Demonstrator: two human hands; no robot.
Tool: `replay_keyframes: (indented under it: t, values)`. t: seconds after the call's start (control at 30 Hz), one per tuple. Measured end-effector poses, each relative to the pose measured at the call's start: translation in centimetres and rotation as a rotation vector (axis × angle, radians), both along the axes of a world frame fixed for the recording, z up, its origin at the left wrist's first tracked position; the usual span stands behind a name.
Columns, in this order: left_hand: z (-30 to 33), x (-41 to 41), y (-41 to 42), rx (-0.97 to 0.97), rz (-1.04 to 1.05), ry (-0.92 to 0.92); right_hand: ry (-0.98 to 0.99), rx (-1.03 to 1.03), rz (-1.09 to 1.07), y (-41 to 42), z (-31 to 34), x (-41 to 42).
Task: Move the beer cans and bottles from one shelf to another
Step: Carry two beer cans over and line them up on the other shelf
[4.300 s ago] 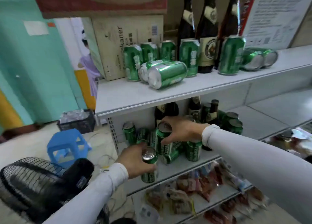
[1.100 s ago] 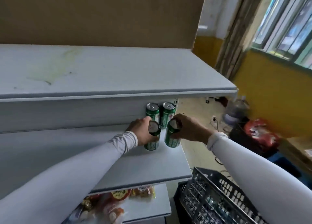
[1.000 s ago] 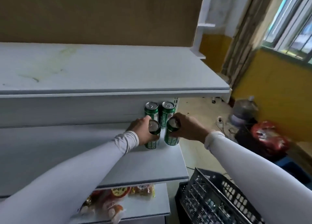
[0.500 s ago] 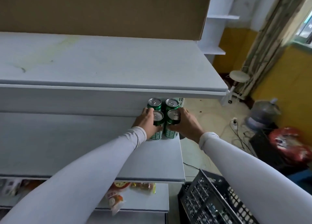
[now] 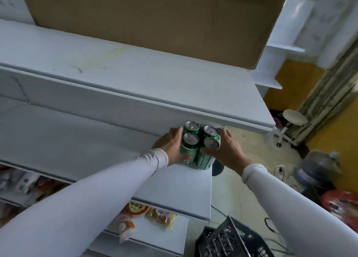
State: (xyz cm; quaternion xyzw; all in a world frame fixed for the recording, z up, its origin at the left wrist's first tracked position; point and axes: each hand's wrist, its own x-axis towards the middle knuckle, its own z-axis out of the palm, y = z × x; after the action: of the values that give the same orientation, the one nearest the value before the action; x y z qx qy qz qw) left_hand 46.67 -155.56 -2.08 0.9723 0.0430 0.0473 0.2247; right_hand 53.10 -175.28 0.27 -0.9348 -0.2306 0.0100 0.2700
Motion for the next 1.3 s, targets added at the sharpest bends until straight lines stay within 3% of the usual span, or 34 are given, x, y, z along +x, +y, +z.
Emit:
replay_keyframes:
  t: [0.17,0.43,0.77,0.93,1.13,1.3]
  values:
    - [3.8,-4.1,6.3,0.109,0.025,0.058,0.056,-0.178,0.124,6.1,4.3,-0.3]
    - [7.3,-14.5,22.0,0.229,0.22,0.113,-0.068,-0.291,0.493,26.2,6.5,-5.3]
    - [10.0,-38.4,48.2,0.256,0.632,0.18,-0.241,-0.259,0.956,59.5,9.2,-23.5]
    - [11.0,-48.6,57.1,0.201,0.844,0.202,-0.265,-0.266,1.178,72.8,9.6,-32.8]
    - [9.0,-56.3,66.9,0.163,1.057,0.207,-0.245,-0.245,1.348,87.1,8.0,-39.6]
    - [7.4,-58.5,78.0,0.164,1.114,0.254,-0.145,-0.193,1.399,99.5,5.4,-41.8]
